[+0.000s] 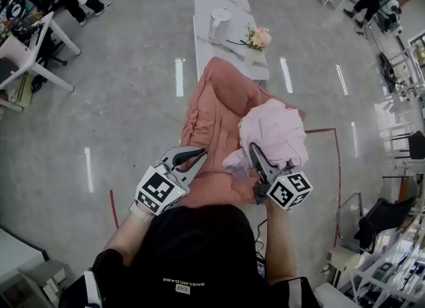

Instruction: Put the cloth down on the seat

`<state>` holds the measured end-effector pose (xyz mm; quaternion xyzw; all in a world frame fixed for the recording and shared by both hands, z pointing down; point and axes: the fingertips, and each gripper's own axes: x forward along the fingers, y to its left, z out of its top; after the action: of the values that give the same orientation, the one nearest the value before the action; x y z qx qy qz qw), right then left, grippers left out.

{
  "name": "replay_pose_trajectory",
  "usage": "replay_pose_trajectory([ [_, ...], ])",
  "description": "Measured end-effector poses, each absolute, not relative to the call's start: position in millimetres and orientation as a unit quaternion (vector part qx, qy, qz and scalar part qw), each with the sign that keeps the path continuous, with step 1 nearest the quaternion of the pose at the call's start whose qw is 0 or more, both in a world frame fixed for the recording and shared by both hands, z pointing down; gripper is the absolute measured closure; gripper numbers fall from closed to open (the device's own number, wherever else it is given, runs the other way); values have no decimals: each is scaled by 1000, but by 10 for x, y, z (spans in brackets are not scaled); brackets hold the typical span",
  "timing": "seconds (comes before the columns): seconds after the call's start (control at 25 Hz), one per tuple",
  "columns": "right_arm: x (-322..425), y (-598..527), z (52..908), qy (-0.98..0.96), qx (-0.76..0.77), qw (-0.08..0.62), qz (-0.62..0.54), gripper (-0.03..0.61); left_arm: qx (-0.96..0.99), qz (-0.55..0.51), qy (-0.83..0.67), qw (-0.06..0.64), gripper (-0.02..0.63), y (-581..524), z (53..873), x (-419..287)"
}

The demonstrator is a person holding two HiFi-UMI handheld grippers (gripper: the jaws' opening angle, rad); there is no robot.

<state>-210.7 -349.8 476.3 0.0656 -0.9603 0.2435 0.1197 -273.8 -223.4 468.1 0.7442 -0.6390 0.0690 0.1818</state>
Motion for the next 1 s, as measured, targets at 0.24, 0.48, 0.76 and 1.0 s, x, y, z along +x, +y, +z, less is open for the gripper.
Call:
replay_pose_trajectory([
  [0.24, -2328, -3540, 5106, -953, 13, 132, 274, 400, 713, 70, -666, 209, 597, -2185, 4895, -2713],
  [0.48, -2544, -3711, 5577, -941, -36, 169, 292, 400, 669, 61, -706, 227, 597, -2312, 5113, -2783],
  [0.76, -2792, -3900, 6154, -926, -83, 208, 303, 400, 618, 65, -743, 248, 597, -2383, 5359, -2794],
  [1.0, -3086, -3997, 6619, -912, -105, 239, 315, 400, 581, 68, -761, 279, 597, -2335, 5605, -2807],
])
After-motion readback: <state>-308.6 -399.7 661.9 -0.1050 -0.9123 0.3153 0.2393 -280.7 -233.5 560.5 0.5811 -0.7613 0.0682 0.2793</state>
